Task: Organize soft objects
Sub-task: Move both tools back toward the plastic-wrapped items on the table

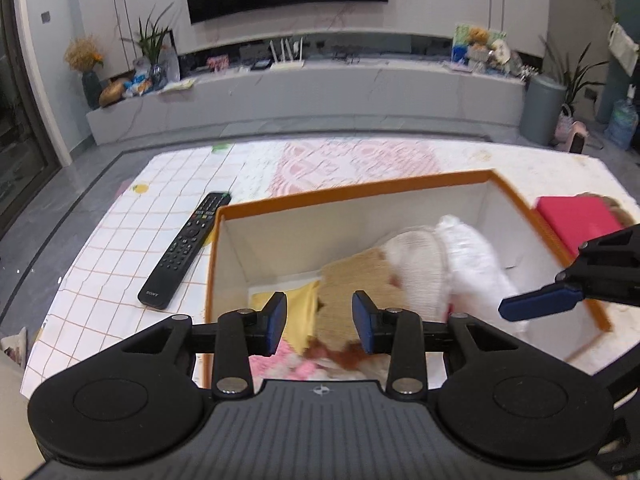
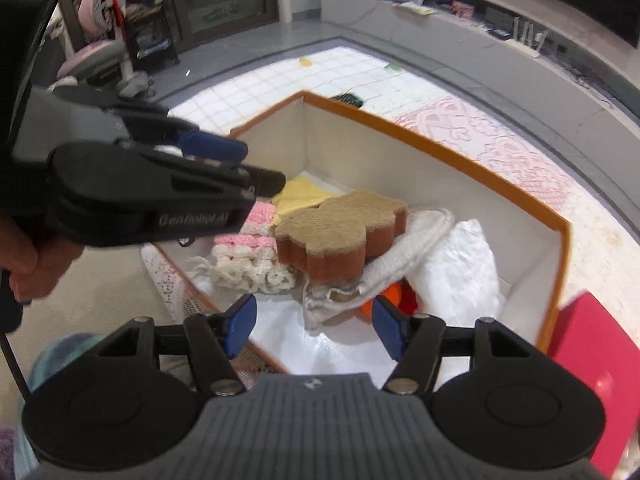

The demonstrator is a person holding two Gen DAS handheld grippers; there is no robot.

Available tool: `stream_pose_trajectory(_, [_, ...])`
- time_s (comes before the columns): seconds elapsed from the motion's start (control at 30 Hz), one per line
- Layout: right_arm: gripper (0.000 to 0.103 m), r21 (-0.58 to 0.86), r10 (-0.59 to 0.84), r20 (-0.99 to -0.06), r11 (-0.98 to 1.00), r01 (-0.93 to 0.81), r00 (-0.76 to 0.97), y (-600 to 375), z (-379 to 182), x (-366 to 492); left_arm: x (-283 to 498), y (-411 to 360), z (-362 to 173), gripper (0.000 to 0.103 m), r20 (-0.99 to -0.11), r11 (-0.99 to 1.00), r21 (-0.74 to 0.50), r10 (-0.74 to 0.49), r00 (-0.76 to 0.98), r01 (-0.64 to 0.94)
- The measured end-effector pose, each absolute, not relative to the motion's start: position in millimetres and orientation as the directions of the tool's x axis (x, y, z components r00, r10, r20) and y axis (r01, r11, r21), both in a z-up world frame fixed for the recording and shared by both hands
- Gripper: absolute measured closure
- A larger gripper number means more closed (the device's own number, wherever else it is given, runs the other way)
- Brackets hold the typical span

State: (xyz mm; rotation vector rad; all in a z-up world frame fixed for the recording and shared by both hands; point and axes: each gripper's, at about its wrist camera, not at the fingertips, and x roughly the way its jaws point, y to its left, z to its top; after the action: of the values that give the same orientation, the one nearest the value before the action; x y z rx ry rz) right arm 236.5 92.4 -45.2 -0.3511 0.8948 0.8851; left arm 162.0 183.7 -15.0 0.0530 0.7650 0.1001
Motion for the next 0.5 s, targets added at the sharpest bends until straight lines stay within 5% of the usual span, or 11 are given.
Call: stream_pose_trajectory(0.5, [0.039, 0.076, 0.458, -0.631, 0.840, -0.537, 0.626, -39.6, -11.0, 147.8, 98.3, 99.2, 5.9, 0.060, -0.560, 0.999, 0.003, -0.025, 0.828, 0.032])
